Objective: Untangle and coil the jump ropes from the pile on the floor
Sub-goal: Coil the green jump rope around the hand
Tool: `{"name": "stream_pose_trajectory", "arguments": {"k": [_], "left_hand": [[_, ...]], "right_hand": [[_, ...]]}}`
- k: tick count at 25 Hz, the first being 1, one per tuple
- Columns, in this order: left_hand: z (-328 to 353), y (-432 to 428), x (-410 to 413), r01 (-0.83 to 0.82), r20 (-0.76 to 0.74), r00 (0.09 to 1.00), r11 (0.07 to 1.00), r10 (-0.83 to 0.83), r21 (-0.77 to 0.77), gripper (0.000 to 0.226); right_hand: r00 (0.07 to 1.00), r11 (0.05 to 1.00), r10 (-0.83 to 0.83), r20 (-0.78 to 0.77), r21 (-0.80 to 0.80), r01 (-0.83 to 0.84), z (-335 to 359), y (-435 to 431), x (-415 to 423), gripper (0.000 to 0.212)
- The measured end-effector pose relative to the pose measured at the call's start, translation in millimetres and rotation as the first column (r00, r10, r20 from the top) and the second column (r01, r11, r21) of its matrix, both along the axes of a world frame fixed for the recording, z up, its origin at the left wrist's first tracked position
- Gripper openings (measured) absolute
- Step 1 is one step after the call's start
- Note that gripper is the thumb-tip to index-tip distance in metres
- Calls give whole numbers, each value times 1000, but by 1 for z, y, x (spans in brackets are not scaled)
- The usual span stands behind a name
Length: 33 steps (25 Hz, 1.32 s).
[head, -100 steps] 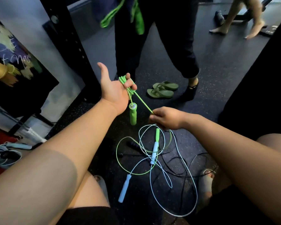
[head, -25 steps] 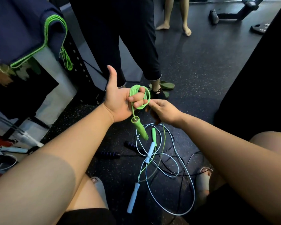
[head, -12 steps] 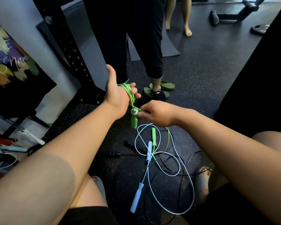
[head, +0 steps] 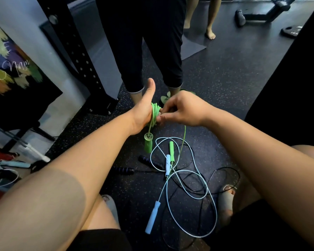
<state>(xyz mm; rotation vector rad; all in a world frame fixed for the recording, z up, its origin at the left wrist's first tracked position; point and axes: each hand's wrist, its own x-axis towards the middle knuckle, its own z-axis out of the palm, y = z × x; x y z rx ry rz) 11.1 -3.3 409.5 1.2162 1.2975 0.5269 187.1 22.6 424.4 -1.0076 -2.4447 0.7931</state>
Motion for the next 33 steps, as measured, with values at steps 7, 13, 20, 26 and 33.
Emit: {"name": "stream_pose_trajectory", "arguments": {"k": [7,13,20,26,33], "left_hand": [[16,-10,7,74,265,963,989,-38,-127,118],[15,-10,-2,95,520,854,984,-3,-151,127],[19,-13,-5,-61,691,708,987,146,-146,124],[13,0,-19,-379,773,526,911,355,-161,116],[4,9,-26,-602,669,537,789,514,-122,101]], "right_hand": [[916,979,-57,-398,-200,-26,-26,17,7,30],[862,898,-317,-396,-417,139,-69,20,6,54],[892,805,-366,-265,-570,161,-89,-5,-12,59],[967,785,-206,-147,-616,74,-90,-19,-17,47],[979,937,79,187,-350,-9,-55,-22,-22,28]]}}
